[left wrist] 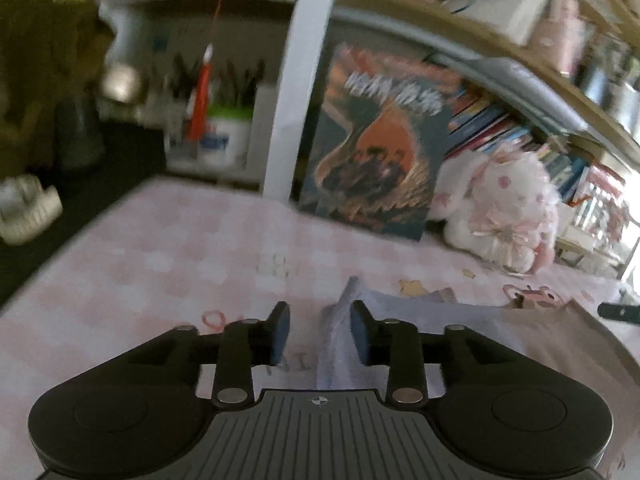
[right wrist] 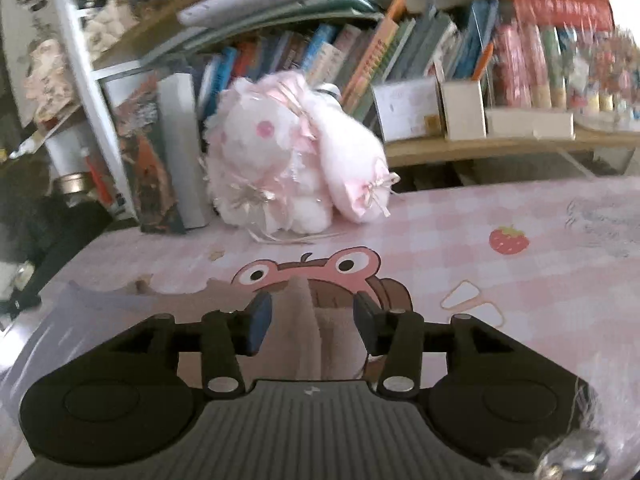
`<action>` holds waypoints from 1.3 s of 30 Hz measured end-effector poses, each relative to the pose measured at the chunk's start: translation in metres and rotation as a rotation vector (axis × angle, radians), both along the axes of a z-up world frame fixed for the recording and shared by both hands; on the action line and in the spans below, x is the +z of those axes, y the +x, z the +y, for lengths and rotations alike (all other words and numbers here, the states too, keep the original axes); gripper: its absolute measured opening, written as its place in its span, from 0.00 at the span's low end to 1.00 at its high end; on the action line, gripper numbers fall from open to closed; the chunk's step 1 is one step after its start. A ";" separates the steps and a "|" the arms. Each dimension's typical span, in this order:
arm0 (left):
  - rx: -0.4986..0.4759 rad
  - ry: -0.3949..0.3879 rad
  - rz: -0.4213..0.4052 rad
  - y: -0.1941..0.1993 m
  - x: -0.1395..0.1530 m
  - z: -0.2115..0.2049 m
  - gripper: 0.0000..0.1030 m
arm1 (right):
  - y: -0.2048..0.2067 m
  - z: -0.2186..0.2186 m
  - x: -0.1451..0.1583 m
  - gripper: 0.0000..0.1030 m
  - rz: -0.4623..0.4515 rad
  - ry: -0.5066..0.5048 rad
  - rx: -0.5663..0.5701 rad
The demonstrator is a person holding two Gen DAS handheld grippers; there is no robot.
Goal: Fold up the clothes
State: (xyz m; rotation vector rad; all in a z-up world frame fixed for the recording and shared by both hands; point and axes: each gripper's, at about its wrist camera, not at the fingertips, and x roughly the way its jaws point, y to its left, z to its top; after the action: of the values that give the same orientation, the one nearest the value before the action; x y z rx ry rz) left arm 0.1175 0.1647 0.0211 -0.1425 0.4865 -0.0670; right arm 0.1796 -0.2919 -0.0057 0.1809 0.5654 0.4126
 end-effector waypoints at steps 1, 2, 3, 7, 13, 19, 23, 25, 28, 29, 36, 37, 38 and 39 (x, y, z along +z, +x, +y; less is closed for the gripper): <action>-0.004 0.016 -0.019 -0.008 0.004 -0.003 0.47 | -0.008 -0.002 0.002 0.42 -0.014 -0.013 0.001; -0.008 0.030 -0.037 -0.015 0.007 -0.005 0.47 | -0.016 -0.004 0.004 0.43 -0.032 -0.024 -0.003; -0.014 0.034 -0.050 -0.024 0.010 -0.008 0.48 | -0.025 -0.006 0.006 0.46 -0.051 -0.036 -0.006; -0.044 0.003 -0.072 -0.053 0.011 -0.015 0.48 | -0.057 -0.017 0.010 0.55 -0.108 -0.066 0.004; -0.076 -0.034 -0.050 -0.086 0.003 -0.025 0.50 | -0.102 -0.015 0.006 0.62 -0.158 -0.152 0.039; -0.088 0.029 -0.041 -0.115 -0.004 -0.040 0.61 | -0.140 -0.007 0.000 0.71 -0.168 -0.185 0.091; -0.111 0.027 -0.014 -0.129 -0.008 -0.047 0.69 | -0.162 -0.002 -0.004 0.79 -0.190 -0.221 0.124; -0.116 0.013 0.002 -0.132 -0.011 -0.049 0.70 | -0.170 0.000 -0.006 0.81 -0.196 -0.230 0.139; -0.119 -0.002 0.023 -0.138 -0.015 -0.050 0.70 | -0.178 0.003 -0.008 0.83 -0.199 -0.246 0.155; -0.116 -0.003 0.027 -0.140 -0.017 -0.050 0.70 | -0.179 0.004 -0.010 0.83 -0.199 -0.255 0.160; -0.105 0.030 0.059 -0.143 -0.024 -0.059 0.71 | -0.185 0.008 -0.013 0.85 -0.210 -0.285 0.179; -0.106 0.027 0.062 -0.143 -0.025 -0.060 0.71 | -0.185 0.009 -0.014 0.85 -0.209 -0.288 0.179; -0.108 0.024 0.065 -0.143 -0.025 -0.061 0.71 | -0.185 0.009 -0.014 0.85 -0.207 -0.291 0.180; -0.109 0.018 0.068 -0.143 -0.026 -0.062 0.71 | -0.184 0.009 -0.014 0.86 -0.204 -0.294 0.181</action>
State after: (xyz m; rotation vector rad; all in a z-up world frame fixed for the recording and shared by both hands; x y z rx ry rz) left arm -0.0251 0.1029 -0.0051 -0.1008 0.5627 -0.1647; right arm -0.0048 -0.2824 -0.0197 -0.1940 0.4365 0.5116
